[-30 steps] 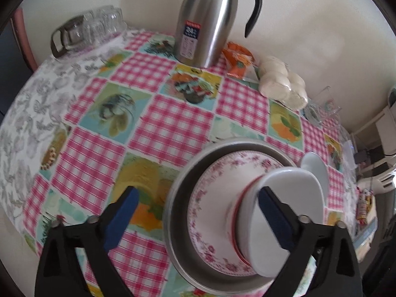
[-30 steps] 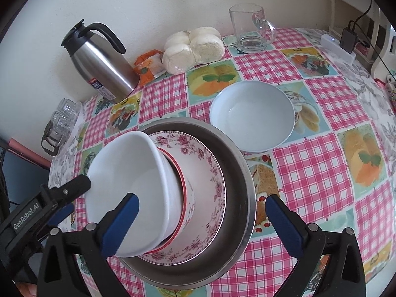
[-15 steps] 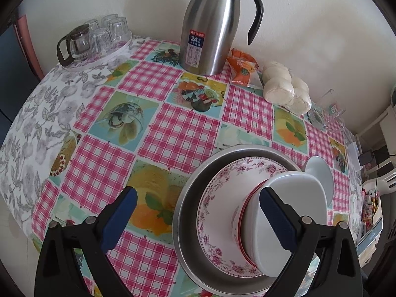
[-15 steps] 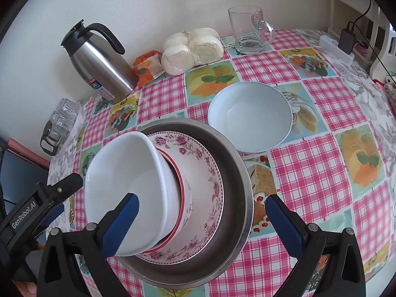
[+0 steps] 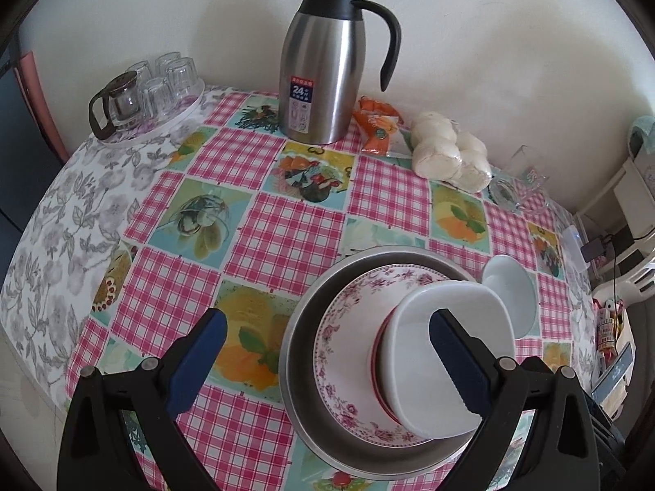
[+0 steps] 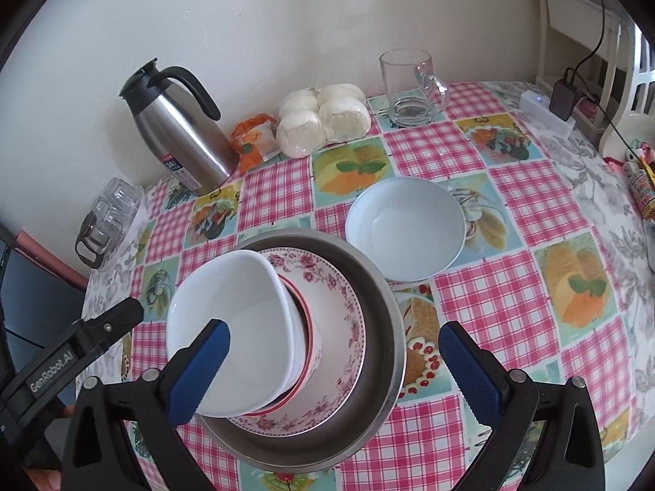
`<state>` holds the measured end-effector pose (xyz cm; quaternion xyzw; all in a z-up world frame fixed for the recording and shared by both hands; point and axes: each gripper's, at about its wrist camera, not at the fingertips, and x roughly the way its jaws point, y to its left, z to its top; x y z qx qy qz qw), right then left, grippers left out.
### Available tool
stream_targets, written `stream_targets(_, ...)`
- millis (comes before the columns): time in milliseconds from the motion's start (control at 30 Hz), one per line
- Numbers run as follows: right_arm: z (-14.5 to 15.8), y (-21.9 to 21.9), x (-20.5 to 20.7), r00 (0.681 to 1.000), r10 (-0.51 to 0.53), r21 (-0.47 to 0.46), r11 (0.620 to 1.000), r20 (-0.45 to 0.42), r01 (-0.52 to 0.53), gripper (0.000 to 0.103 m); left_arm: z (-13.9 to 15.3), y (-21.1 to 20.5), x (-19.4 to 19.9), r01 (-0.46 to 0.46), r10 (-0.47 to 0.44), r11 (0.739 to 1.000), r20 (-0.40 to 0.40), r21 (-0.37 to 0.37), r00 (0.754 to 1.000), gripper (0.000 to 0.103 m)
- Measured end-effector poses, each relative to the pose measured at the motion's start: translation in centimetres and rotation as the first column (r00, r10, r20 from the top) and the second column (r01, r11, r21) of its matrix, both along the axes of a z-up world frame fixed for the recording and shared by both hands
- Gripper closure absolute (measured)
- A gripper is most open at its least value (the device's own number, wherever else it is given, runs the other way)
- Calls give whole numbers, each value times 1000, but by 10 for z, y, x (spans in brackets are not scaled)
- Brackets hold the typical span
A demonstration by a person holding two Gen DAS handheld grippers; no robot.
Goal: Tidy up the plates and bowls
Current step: 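Move the right tool to the pale blue bowl's rim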
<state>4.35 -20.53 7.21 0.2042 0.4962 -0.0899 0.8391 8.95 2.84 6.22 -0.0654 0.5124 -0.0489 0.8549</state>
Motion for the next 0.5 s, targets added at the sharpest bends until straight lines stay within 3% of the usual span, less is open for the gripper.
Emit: stream_targets(500,3,-34,-6,998,-57,-25,998,0,57,0,13,-49,2,58,-59,998,34,29,998,4)
